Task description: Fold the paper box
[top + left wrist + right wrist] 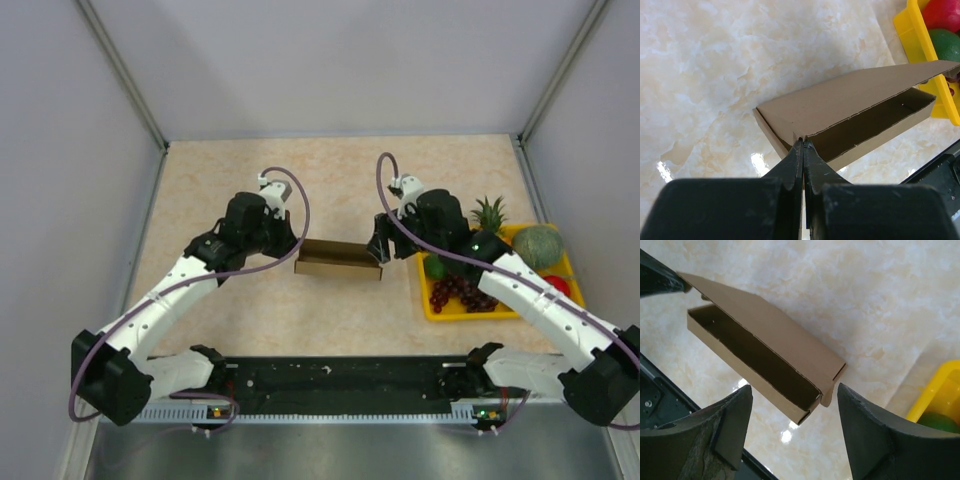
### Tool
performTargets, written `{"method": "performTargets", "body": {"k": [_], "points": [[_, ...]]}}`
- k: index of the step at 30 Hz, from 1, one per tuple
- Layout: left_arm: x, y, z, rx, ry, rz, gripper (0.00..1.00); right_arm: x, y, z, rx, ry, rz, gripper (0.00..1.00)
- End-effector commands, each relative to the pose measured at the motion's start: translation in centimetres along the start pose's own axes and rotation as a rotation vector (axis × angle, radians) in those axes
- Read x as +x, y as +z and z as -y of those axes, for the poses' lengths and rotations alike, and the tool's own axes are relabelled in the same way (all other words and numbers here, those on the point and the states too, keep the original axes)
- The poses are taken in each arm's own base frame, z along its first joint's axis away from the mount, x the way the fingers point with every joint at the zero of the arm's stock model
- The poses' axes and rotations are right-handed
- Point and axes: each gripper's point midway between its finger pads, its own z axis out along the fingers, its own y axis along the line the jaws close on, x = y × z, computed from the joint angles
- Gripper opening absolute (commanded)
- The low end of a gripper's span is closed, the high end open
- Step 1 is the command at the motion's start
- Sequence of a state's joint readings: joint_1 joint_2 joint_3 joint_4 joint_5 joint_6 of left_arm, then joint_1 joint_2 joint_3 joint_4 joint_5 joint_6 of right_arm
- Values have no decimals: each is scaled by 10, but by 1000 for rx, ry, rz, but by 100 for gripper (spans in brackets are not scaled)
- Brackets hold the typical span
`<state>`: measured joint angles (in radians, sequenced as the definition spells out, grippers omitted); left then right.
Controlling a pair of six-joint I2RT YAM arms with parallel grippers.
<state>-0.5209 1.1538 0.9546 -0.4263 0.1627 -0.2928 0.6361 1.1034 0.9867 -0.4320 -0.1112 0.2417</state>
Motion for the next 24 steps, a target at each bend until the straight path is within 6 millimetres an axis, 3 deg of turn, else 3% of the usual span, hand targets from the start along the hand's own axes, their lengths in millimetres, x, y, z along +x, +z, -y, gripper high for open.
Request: {"method": "performTargets", "body": {"k": [1,5,6,12,15,21,23,24], "points": [[-16,-8,5,13,16,70,0,23,4,2,-13,-19,-135,67],[-14,-8,6,16,11,65,0,31,11,9,28,-20,-179,59],[-14,-8,6,16,11,64,0,30,11,12,40,-23,-183,50],[-16,-10,7,19,12,69,0,30,11,13,62,3,-202,29],[-17,-10,8,26,10,74,0,29,14,23,120,0,-198,32],[-13,-8,7,24,7,63,0,22,20,24,140,-7,-194,30],[-12,-8,7,26,1,63,0,22,24,24,146,-13,-201,27],[-11,-8,8,27,-2,61,0,22,25,22,145,-11,-203,18]]}}
